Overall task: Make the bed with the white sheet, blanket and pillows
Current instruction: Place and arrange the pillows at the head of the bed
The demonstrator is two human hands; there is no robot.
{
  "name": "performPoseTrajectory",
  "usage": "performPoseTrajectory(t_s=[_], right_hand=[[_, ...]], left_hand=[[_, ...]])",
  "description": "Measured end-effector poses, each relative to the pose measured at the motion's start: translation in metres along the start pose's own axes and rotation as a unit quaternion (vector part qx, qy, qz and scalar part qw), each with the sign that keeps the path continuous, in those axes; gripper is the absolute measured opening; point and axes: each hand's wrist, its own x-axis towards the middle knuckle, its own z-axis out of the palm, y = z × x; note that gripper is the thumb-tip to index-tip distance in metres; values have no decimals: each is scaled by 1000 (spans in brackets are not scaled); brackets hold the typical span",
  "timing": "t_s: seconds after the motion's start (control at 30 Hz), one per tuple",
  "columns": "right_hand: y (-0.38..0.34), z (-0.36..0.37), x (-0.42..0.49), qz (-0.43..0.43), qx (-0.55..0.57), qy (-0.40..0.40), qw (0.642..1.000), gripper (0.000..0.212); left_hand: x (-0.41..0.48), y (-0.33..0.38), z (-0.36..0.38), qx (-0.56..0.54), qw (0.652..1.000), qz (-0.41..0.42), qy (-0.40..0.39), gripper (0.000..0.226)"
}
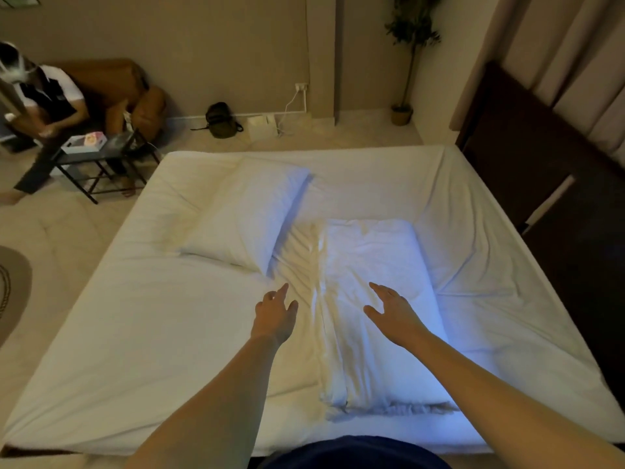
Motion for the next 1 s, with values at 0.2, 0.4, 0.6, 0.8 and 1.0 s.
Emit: performPoseTrajectory(t_s=[0.2, 0.4, 0.6, 0.8, 1.0], right_hand=[[-74, 47, 41, 16, 30, 29, 999, 67], [-151, 108, 78, 46, 66, 17, 997, 69], [-209, 148, 123, 51, 87, 6, 995, 72], [-238, 182, 197, 62, 95, -7, 994, 75], [-240, 233, 287, 76, 95, -10, 993, 83]], left_hand=[[45, -73, -65, 5, 1000, 18, -2, 58], [92, -173, -136, 34, 999, -8, -3, 59], [146, -236, -179, 19, 999, -35, -13, 61], [212, -274, -191, -12, 998, -62, -7, 62], [301, -318, -183, -55, 995, -86, 22, 67]])
